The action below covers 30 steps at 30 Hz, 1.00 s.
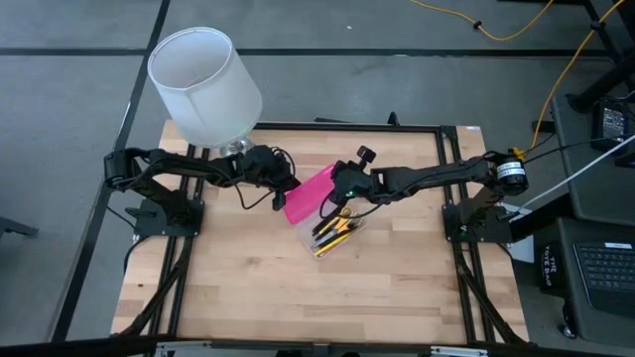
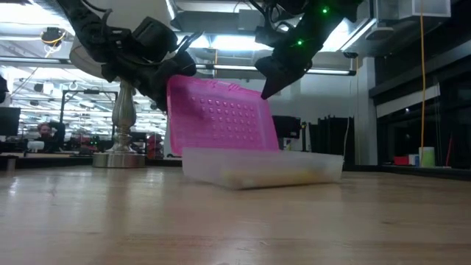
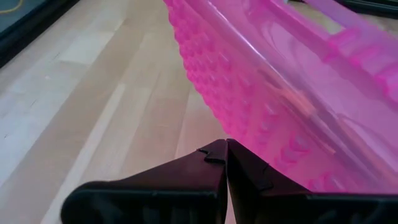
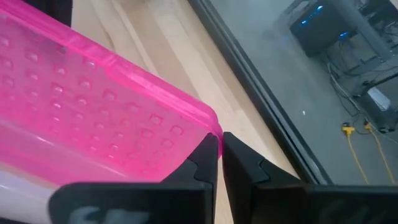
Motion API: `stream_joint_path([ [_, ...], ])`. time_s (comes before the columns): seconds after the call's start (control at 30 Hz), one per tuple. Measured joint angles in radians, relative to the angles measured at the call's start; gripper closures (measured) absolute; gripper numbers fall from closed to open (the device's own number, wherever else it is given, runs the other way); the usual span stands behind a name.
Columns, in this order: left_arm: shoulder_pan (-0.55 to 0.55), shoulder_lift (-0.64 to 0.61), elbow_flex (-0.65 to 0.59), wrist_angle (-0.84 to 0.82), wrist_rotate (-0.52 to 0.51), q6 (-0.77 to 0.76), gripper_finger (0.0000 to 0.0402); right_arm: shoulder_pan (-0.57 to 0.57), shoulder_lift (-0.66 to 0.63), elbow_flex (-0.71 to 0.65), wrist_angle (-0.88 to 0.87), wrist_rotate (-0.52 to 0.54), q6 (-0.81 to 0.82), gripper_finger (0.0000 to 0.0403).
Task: Pick & place school supplies into a supply box
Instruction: Close the transparent supply box
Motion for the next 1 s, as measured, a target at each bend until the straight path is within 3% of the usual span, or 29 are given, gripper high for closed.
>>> stream_joint_path([
  [0.3,0.0,0.0,0.0,-0.001,0.0,0.005,0.0398,-0.011,0.0,0.0,0.018,-0.043,-0.052,0.0368],
  [0.57,0.0,0.0,0.0,-0.001,0.0,0.006,0.0398,-0.011,0.0,0.0,0.017,-0.043,-0.054,0.0278],
  [0.7,0.0,0.0,0.0,-0.001,0.0,0.006,0.0398,-0.011,-0.005,0.0,0.013,-0.043,-0.078,0.0251],
  [1.0,-0.027,0.0,0.0,0.008,0.052,-0.01,0.0398,0.018,-0.122,0.004,0.001,-0.04,-0.102,0.0242],
])
